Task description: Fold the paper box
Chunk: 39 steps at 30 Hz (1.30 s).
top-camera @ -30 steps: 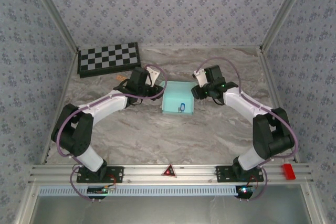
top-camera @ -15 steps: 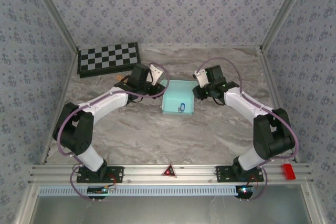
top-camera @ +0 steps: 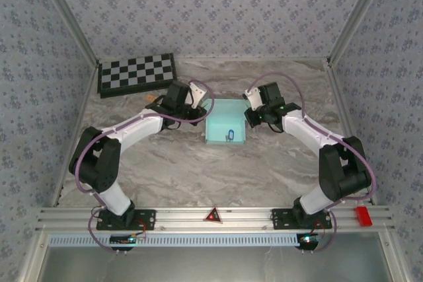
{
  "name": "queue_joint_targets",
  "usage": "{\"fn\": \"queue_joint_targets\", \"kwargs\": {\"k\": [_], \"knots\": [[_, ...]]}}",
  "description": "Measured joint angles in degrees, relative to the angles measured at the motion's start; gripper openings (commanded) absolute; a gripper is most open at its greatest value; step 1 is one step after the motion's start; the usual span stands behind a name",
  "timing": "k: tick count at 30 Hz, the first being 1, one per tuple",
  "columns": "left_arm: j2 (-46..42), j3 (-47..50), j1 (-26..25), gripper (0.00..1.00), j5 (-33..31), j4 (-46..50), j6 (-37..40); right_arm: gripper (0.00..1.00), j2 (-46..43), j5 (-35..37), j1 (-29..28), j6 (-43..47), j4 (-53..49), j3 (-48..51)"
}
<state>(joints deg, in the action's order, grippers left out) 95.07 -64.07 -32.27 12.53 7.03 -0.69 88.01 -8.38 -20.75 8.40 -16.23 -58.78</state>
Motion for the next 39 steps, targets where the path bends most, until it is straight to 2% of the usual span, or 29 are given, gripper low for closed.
{"fn": "queue_joint_targets", "kwargs": {"k": [5,25,39], "knots": [[0.00,0.00,0.00,0.11,0.31,-0.94,-1.55,0.07,0.00,0.59,-0.31,-1.01,0.50,0.02],[1.90,0.02,0.00,0.10,-2.29,-7.78,-6.10,0.07,0.31,9.14,-3.19,-3.06,6.62,0.15],[5.44,0.02,0.00,0.10,-5.66,-12.07,-9.11,0.08,5.57,12.39,-3.67,-3.06,11.37,-1.53]]}}
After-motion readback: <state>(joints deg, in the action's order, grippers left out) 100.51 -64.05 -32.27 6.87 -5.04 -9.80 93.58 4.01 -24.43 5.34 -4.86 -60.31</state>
